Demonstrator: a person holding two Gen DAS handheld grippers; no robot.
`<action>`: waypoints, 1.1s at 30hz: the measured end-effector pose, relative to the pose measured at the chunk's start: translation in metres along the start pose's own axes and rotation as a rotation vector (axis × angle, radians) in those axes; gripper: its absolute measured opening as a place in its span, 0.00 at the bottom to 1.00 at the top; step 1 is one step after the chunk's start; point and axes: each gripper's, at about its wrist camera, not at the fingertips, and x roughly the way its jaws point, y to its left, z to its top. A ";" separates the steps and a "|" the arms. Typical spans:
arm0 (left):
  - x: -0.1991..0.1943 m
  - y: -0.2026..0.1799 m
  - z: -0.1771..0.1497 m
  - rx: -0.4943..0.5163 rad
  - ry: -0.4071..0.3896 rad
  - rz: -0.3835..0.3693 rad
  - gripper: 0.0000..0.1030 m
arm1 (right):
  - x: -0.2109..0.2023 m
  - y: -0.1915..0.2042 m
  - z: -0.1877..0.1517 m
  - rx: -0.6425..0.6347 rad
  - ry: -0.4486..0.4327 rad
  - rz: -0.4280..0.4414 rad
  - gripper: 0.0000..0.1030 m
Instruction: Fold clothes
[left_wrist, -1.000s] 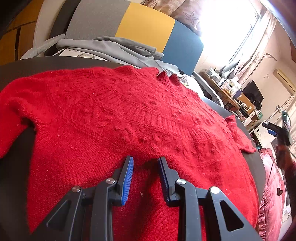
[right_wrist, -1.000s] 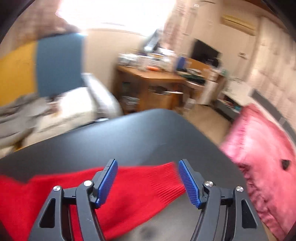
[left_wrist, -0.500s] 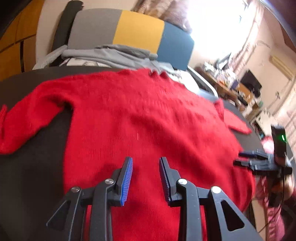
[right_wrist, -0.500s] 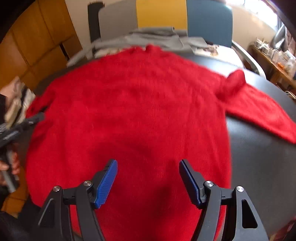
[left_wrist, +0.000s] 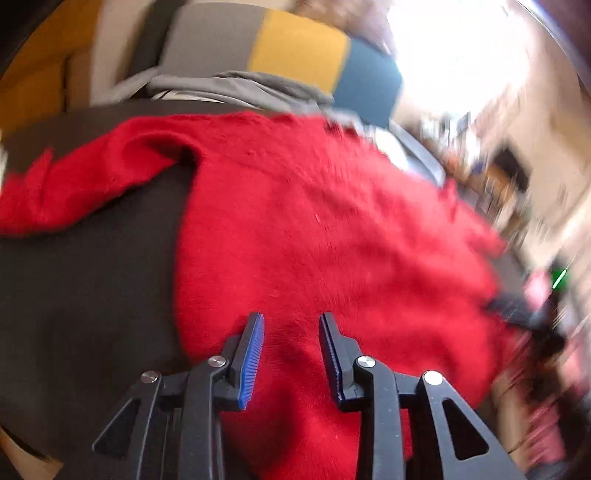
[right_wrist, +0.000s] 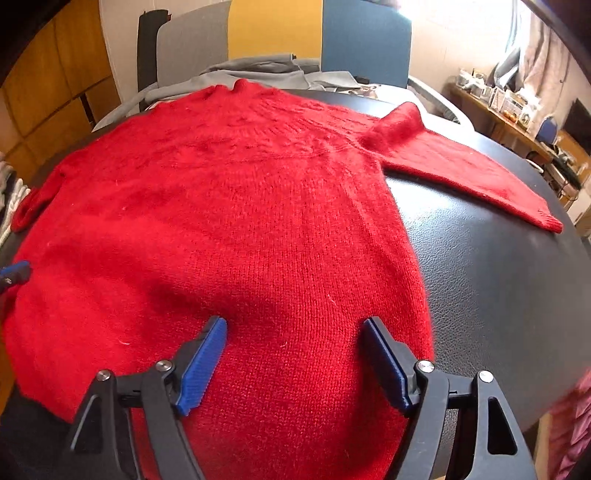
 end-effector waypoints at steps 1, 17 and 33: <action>-0.004 0.014 0.000 -0.071 0.000 -0.031 0.33 | -0.001 0.000 -0.001 0.005 -0.004 0.001 0.78; -0.010 0.039 -0.045 -0.157 0.119 -0.282 0.39 | 0.010 0.014 0.012 0.044 0.015 -0.012 1.00; 0.045 -0.099 0.009 0.164 0.246 -0.142 0.23 | 0.011 0.014 0.015 0.055 0.023 -0.037 1.00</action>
